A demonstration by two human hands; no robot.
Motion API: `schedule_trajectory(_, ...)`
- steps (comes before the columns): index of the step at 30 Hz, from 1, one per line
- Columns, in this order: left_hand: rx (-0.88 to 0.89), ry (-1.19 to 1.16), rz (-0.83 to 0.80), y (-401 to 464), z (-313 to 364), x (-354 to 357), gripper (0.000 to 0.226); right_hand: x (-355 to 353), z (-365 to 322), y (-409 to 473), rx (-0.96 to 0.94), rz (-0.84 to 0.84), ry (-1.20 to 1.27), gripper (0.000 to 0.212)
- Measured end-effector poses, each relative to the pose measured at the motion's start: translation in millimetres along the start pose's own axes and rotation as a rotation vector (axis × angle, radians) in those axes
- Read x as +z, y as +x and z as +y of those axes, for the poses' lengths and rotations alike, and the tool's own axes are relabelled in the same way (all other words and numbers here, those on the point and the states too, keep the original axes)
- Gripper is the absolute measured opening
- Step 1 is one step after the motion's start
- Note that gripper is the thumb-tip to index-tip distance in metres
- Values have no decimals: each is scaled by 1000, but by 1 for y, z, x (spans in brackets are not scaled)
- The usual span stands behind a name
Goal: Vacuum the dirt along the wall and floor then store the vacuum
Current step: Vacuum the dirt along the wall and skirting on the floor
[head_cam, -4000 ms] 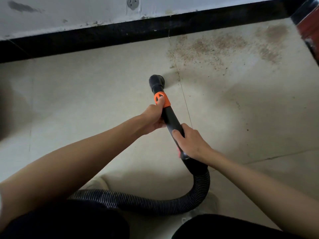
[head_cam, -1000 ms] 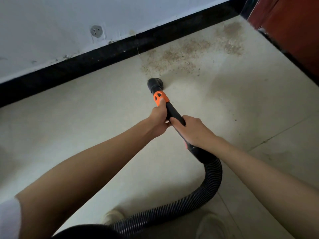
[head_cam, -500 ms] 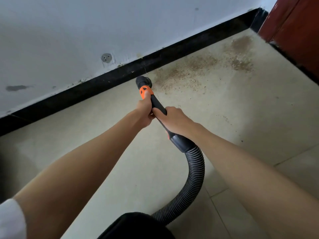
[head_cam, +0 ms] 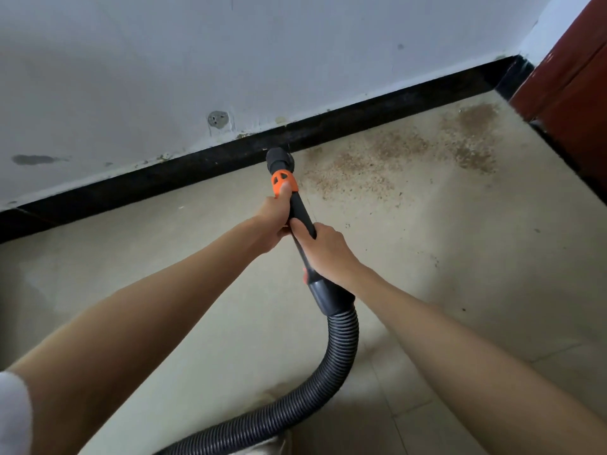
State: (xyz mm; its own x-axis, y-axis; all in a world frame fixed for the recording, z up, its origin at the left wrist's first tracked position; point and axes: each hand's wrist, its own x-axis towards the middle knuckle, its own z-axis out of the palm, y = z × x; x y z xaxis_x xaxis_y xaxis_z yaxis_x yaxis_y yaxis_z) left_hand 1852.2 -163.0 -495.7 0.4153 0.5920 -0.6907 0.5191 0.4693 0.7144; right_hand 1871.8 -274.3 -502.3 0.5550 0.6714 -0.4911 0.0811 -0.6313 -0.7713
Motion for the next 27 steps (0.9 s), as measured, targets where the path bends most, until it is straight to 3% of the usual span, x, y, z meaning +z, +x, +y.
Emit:
schedule_trajectory(8,-52,-60,-127,18,-41,-15,47,20,12,-5,95,-23,-76,44)
schedule_trajectory(15,-63,-81,-236,37,-25,-14,45,14,10,15,104,23,-133,44)
schedule_trajectory(27,-71,-67,-162,78,0,1,53,6,13,57,27,49,-164,45)
